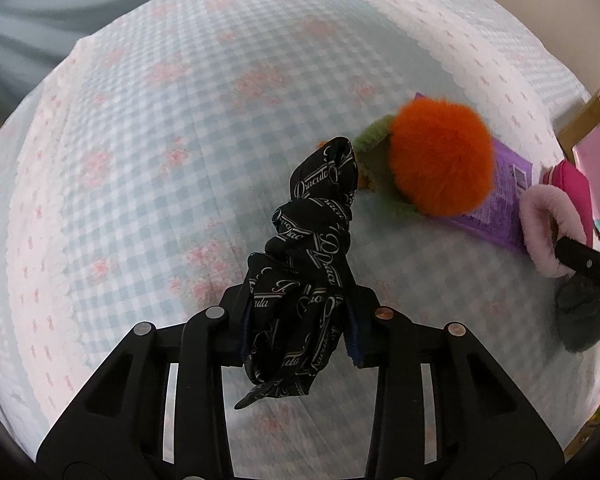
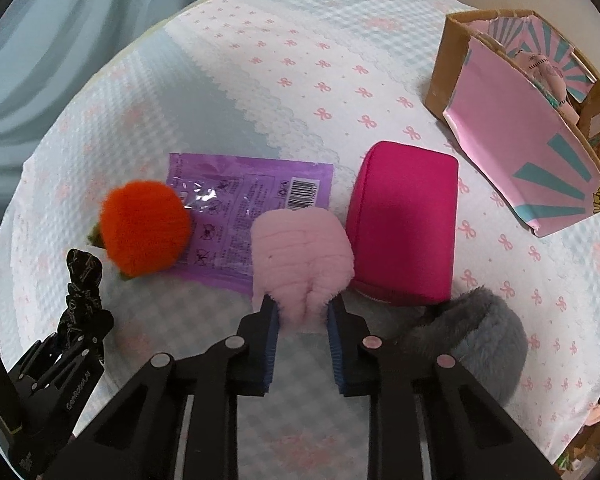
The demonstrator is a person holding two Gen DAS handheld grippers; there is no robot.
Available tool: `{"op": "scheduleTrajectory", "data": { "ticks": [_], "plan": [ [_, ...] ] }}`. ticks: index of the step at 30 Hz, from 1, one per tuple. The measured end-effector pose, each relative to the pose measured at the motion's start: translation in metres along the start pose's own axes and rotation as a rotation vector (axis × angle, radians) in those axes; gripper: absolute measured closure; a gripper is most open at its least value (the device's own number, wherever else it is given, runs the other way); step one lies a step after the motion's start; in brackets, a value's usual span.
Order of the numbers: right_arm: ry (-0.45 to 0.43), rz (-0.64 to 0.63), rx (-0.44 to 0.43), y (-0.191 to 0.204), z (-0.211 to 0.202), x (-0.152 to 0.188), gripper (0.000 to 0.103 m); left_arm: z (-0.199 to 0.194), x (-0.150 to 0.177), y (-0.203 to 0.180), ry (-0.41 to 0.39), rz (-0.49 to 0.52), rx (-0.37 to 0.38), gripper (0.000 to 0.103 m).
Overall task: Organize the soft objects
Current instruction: 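Grasp the black scrunchie with the left tool while the right tool grasps the pink hair tie, then carry scrunchie and hair tie over the box and open both tools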
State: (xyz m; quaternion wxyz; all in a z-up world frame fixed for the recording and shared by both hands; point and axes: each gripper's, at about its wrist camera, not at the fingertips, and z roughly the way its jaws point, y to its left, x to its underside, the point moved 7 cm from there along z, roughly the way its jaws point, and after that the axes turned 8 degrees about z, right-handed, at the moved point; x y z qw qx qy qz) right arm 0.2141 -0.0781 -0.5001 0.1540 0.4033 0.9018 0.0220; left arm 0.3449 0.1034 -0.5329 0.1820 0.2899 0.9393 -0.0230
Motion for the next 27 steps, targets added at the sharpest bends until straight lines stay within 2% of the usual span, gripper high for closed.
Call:
{"op": "scheduleTrajectory", "data": {
  "ticks": [6,11,16,27],
  "plan": [
    [-0.02,-0.018,-0.05,0.014,-0.017,0.002,0.083,-0.03,-0.007,0.009,-0.039,-0.046,-0.005,0.072],
    [-0.043,-0.048,-0.099,0.026,-0.05,-0.004,0.083,-0.073,-0.014,0.013,-0.081,-0.081,-0.02,0.072],
    [-0.091,-0.106,-0.144,0.035,-0.104,-0.015,0.083,-0.13,-0.021,0.014,-0.122,-0.146,-0.035,0.072],
    [-0.209,-0.254,-0.229,0.031,-0.232,-0.043,0.083,-0.249,-0.051,-0.019,-0.243,-0.239,-0.067,0.072]
  ]
}}
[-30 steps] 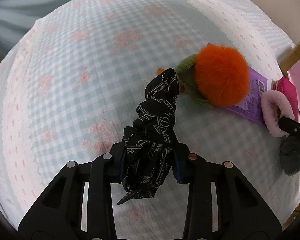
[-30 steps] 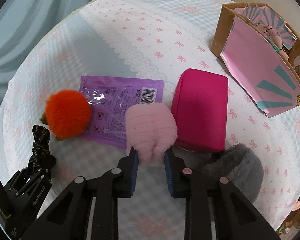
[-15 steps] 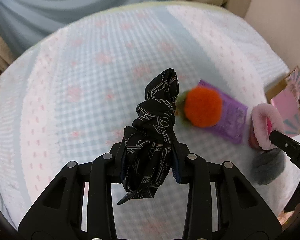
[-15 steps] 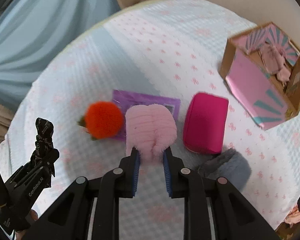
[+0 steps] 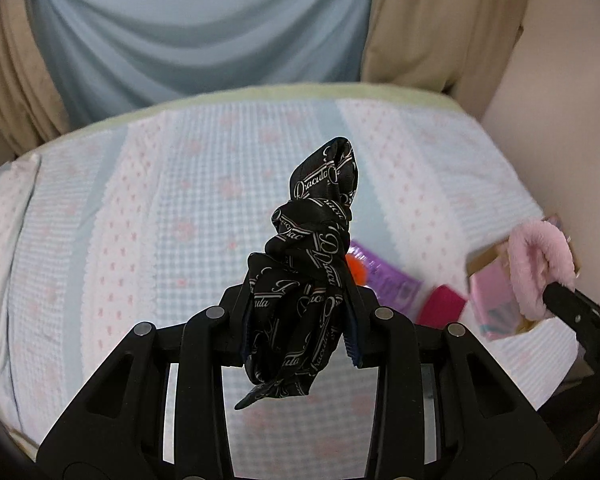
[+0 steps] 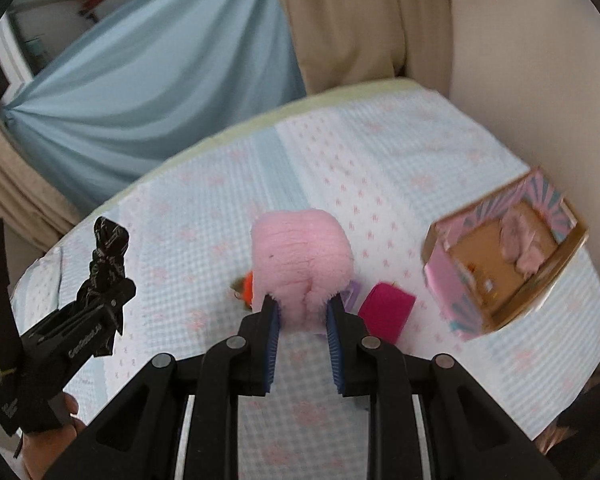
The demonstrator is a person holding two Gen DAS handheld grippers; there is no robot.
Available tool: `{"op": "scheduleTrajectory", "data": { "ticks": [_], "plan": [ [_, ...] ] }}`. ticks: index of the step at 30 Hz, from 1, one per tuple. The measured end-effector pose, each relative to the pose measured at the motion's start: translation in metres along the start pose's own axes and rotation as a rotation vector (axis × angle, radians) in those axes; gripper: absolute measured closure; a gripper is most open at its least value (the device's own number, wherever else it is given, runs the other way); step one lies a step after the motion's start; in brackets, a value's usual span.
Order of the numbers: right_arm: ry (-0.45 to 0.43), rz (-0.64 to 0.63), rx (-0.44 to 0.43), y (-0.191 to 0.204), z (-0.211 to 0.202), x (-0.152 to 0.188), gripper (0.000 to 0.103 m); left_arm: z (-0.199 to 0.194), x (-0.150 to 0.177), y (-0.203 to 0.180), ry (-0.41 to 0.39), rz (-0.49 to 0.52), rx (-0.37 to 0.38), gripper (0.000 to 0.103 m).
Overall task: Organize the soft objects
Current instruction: 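Carry scrunchie and hair tie over the box and open both tools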
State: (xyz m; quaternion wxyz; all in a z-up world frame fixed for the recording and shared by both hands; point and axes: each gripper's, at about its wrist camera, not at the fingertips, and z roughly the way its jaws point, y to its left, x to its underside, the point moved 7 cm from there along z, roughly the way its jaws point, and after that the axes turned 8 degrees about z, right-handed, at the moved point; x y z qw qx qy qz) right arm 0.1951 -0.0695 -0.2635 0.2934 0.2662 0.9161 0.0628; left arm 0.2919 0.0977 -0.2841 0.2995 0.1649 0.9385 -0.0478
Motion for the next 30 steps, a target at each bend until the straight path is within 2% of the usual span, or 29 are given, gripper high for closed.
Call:
{"op": "scheduleTrajectory", "data": {
  "ticks": [6,9,12,15,23,30],
  "plan": [
    [-0.031,-0.082,-0.076,-0.014,-0.047,-0.026,0.083,-0.045,-0.011,-0.032,-0.024,-0.069,-0.033,0.072],
    [-0.043,-0.128,-0.116,-0.028,-0.064,-0.037,0.083,-0.063,-0.014,-0.059,-0.034,-0.08,-0.076,0.072],
    [-0.041,-0.16,-0.156,-0.05,-0.078,-0.05,0.083,-0.075,-0.016,-0.086,-0.035,-0.113,-0.096,0.072],
    [-0.034,-0.194,-0.182,-0.085,-0.091,-0.067,0.083,-0.082,-0.024,-0.129,-0.046,-0.127,-0.115,0.072],
    [-0.034,-0.262,-0.174,-0.183,-0.1,-0.114,0.083,-0.073,-0.037,-0.242,-0.046,-0.159,-0.096,0.072],
    [0.0,-0.233,-0.111,-0.264,-0.087,-0.148,0.083,-0.039,-0.031,-0.33,0.038,-0.121,-0.038,0.072]
  ]
}}
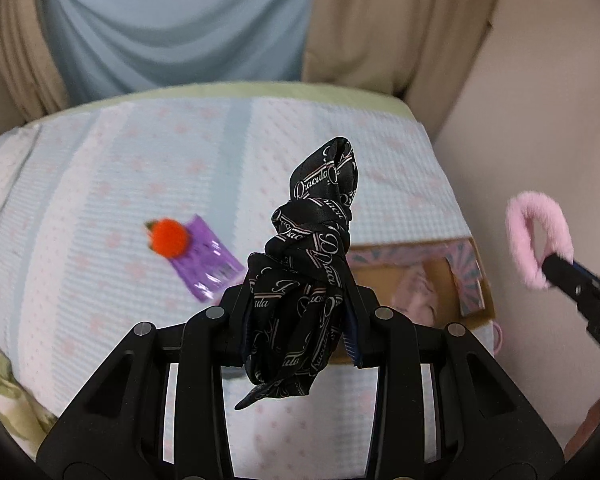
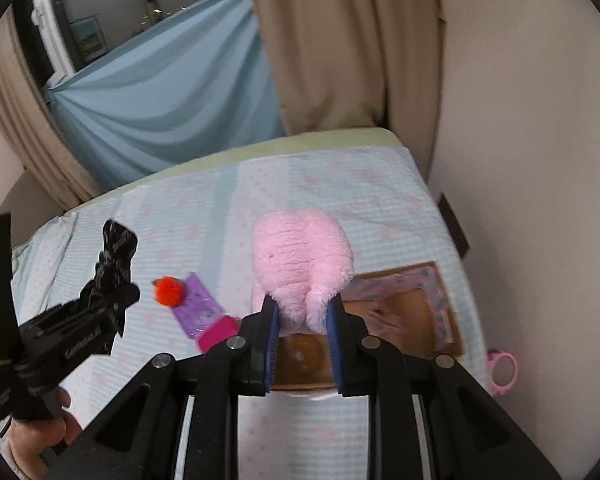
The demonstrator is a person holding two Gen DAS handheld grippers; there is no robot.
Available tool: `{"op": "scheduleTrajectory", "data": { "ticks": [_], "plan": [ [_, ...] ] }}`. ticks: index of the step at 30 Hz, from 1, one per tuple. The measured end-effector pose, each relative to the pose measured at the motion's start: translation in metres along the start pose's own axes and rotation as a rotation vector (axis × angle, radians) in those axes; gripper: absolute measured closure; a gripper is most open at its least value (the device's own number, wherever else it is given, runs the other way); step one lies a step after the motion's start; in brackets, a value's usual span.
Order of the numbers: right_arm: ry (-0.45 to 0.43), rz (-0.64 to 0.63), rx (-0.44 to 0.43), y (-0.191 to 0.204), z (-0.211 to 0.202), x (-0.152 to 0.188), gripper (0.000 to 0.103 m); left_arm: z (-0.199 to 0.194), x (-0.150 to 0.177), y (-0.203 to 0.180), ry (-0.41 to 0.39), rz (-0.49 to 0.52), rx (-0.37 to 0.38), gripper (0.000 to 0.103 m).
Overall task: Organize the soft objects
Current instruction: 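Carry scrunchie and hair tie over the box and open both tools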
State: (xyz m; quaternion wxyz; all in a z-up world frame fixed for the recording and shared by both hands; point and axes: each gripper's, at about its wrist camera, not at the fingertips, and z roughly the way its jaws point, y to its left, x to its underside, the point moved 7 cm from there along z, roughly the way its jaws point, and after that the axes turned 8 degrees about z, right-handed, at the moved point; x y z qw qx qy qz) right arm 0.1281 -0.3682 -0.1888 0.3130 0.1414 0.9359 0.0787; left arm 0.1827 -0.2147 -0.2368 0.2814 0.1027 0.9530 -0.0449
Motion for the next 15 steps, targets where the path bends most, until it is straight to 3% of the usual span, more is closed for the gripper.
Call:
{"op": "scheduleTrajectory", "data": {
  "ticks": [7,15],
  "plan": [
    [0.1,0.059,0.067,-0.073,0.039,-0.002,0.083,0.059,0.009,-0.06,0.086,0.045,0.051,0.072],
    [0.198,0.109,0.077,-0.125,0.097,0.006,0.083,0.133,0.028,-0.099,0.227,0.131,0.076,0.072]
  ]
}}
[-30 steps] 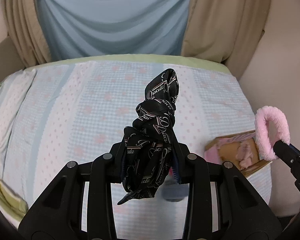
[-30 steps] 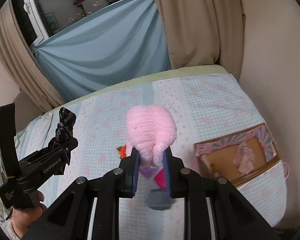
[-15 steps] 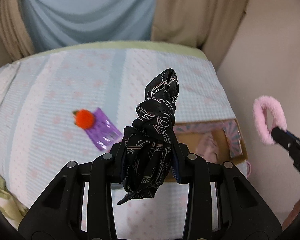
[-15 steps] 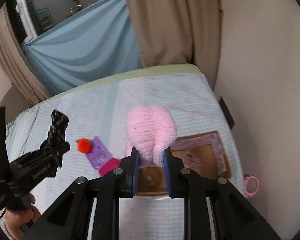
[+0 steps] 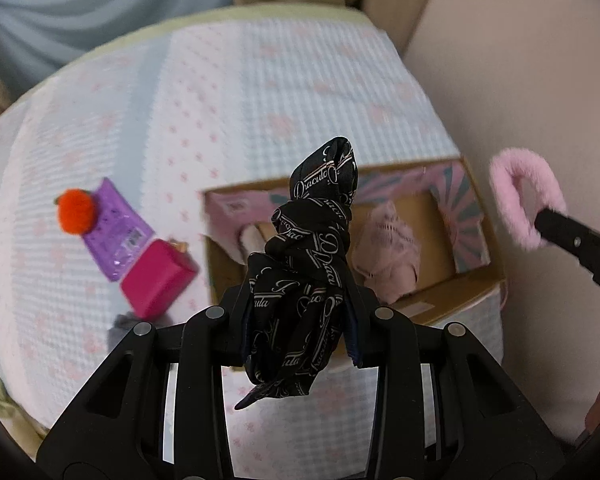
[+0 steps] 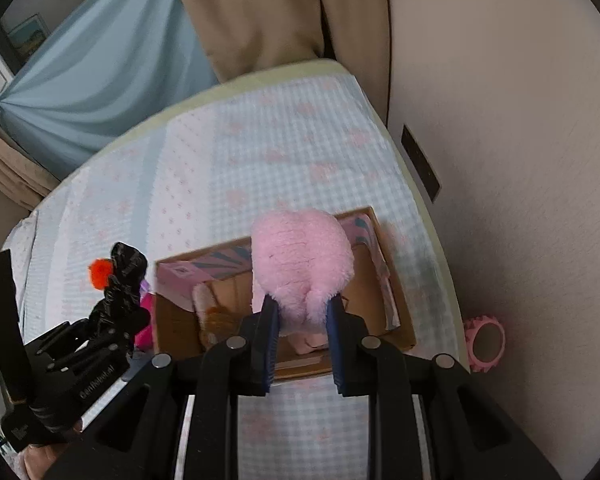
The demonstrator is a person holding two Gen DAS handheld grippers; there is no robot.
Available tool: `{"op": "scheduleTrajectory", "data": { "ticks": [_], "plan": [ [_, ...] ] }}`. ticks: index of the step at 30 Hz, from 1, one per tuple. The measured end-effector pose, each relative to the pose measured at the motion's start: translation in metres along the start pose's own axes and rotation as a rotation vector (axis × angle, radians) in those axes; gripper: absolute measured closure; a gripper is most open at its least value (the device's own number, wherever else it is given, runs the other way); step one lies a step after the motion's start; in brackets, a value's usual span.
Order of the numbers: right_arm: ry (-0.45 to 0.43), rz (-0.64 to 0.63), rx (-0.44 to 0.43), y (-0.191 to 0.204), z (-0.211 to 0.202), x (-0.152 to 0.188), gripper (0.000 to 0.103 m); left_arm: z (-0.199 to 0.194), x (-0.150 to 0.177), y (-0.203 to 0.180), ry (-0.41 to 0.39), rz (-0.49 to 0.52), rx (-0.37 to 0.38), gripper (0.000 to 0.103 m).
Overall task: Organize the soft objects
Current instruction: 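Carry scrunchie and hair tie over the box and open both tools, then withdraw both tools from the box toward the remaining items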
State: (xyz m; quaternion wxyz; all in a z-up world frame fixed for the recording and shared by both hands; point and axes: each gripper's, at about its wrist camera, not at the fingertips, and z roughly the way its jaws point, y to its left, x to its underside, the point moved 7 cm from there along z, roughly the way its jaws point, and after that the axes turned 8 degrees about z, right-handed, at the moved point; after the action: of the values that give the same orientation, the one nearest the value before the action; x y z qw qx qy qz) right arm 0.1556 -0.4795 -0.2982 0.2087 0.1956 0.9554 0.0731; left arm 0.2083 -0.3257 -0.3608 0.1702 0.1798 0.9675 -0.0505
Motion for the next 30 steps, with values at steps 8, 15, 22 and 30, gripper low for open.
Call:
{"op": "scheduleTrajectory", "data": {
  "ticks": [8,15,22,30],
  "plan": [
    [0.109,0.031,0.02,-0.024,0.056,-0.003,0.083,0.062,-0.009,-0.02,0.11,0.031,-0.002,0.072],
    [0.207,0.067,0.001,-0.024,0.094,-0.016,0.053,0.088,-0.012,-0.024,0.185,0.086,-0.022,0.005],
    [0.178,0.052,0.014,-0.025,0.095,-0.019,0.0,0.085,-0.004,-0.012,0.205,0.071,-0.011,0.001],
    [0.145,0.06,-0.009,-0.019,0.081,-0.013,0.0,0.061,-0.003,-0.011,0.157,0.075,0.002,0.001]
  ]
}}
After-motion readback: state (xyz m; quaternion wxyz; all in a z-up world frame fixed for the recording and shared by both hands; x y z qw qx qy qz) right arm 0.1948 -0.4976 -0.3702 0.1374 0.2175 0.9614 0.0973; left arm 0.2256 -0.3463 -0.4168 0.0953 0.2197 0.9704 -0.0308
